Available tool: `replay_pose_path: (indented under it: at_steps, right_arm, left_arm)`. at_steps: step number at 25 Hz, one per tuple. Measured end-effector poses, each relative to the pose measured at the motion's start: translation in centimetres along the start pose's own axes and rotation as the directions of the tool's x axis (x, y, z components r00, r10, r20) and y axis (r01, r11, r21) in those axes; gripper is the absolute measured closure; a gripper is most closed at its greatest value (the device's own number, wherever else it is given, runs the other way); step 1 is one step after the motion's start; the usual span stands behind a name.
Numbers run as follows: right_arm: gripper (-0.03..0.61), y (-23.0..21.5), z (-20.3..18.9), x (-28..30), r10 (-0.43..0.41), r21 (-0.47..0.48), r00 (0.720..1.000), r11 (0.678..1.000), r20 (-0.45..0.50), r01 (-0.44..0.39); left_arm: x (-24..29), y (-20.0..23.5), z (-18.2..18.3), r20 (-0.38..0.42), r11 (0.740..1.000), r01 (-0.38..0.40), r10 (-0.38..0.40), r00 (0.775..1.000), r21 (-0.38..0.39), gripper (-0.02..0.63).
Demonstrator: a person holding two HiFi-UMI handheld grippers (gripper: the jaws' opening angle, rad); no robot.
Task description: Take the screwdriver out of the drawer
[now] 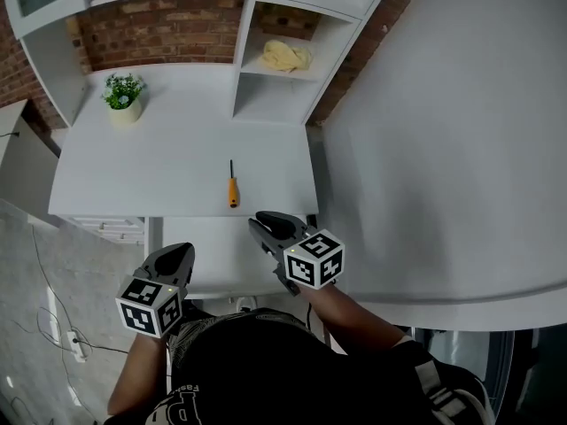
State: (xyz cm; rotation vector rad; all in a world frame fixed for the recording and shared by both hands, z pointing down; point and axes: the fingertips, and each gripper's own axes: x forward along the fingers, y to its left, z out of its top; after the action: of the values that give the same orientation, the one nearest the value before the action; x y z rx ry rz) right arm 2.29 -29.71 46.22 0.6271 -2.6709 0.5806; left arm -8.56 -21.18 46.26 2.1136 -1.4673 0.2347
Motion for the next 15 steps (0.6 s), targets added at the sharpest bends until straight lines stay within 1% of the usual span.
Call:
replay_pose_path:
  at_steps: [4,7,11,15]
  right_arm:
    - [0.499,1.7,-0.4,-2.7,0.026,-0.072,0.999,0.997,0.026,-0.024]
    - [0.522,2.5,-0.6,-4.0,0.044,-0.096,0.997,0.995,0.058,-0.038]
    - [0.555,3.4,-0.9,-5.1,0.050,-0.103,0.995,0.994,0.087,-0.041]
    - [0.569,4.1,-1.3,-5.9,0.031,-0.079,0.993,0.997,0.114,-0.022]
  left_arm:
    - [-0.6,-2.2,0.9,0.072,1.000,-0.002,0.003,0.997,-0.016,0.598]
    - [-0.9,-3.6,1.1,0.104,1.000,-0.004,0.006,0.995,-0.017,0.598]
    - [-1.0,-5.2,0.7,0.102,1.000,0.019,-0.020,0.995,0.005,0.598]
    - [-1.3,-5.4,0.7,0.094,0.999,0.039,-0.042,0.995,0.026,0.598]
